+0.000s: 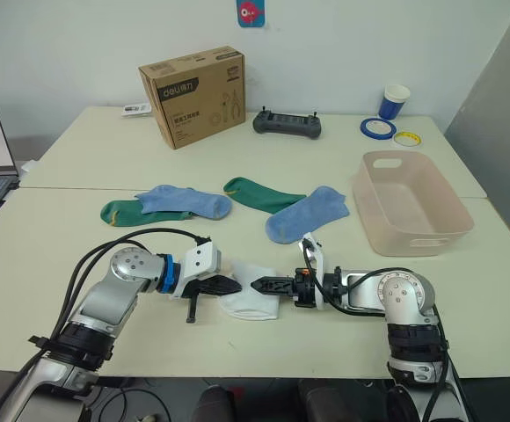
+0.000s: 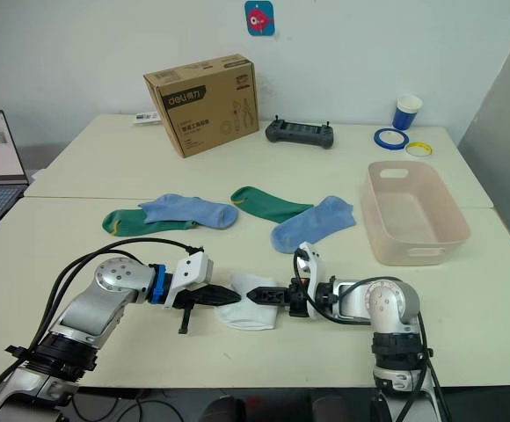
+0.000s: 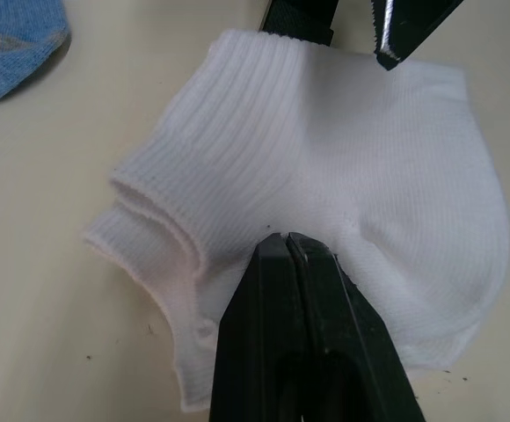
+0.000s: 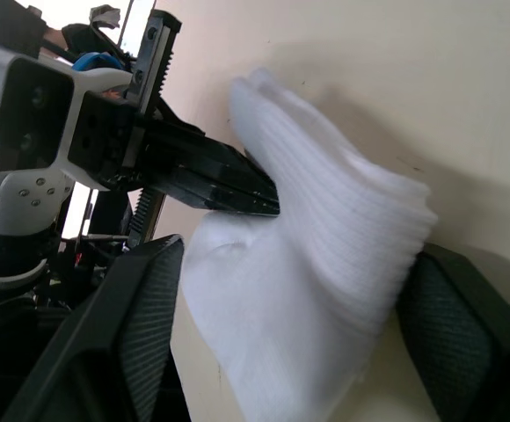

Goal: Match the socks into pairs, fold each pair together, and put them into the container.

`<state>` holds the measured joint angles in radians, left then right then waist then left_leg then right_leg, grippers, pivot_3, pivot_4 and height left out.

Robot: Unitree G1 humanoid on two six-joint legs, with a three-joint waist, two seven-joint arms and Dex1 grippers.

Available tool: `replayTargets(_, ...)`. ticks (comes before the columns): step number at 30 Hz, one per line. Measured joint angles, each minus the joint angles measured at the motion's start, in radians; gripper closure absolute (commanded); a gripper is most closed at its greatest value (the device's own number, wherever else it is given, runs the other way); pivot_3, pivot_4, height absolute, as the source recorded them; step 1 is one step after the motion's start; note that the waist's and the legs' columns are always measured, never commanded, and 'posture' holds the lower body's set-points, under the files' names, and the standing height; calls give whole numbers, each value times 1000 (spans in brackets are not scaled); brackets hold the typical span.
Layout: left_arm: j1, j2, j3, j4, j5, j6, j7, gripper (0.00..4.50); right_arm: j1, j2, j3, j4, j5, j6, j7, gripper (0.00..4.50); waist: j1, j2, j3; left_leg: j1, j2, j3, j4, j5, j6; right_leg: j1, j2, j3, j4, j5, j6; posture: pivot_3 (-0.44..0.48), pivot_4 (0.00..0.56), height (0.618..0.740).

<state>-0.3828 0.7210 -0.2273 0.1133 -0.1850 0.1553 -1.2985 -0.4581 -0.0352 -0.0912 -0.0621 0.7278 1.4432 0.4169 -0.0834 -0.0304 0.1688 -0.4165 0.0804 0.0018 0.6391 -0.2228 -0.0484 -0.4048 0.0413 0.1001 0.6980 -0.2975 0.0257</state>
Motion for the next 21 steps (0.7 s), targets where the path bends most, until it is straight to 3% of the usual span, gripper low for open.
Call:
replayTargets(2, 1, 0, 0, -1, -7, 9, -1, 4500, 0, -2, 5, 9, -3, -6, -3, 2495, 0, 0, 0, 0, 0, 0, 0, 0, 0, 0, 0, 0, 0, 0, 0, 0, 150, 740)
replayTargets(6, 2, 0, 4, -2, -20, 14, -4, 4500, 1, -15, 35, 8, -2, -22, 2, 3422, 0, 0, 0, 0, 0, 0, -2, 0, 0, -1, 0, 0, -1, 0, 0, 0, 150, 740)
replayTargets(9, 3, -2, 20, -4, -58, 49, -15, 3904, 2, -16, 38, -7, 5, -39, 20, 4432, 0, 0, 0, 0, 0, 0, -2, 0, 0, -1, 0, 0, 0, 0, 0, 0, 150, 740)
replayTargets(14, -2, 44, 72, -90, -170, 167, -76, 2308, 44, -109, 83, -85, -1, -101, 60, 4500, 3, -1, 1, -2, -1, 0, -2, 0, 0, -1, -1, -1, -2, 0, 0, 0, 150, 740)
replayTargets(18, -39, 99, 122, -169, -240, 266, -96, 953, 70, -169, 26, -172, 8, -110, 59, 4500, 2, -1, 2, -2, -1, 1, -3, 0, 0, -1, -2, 0, -3, -1, 0, 0, 150, 740)
replayTargets(21, -121, 61, 132, -220, -301, 353, -69, 21, 87, -238, -25, -294, 34, -120, 54, 4500, 11, -1, 3, -3, -1, 0, -4, 0, 0, -2, -1, -1, -3, -1, 1, 0, 150, 740)
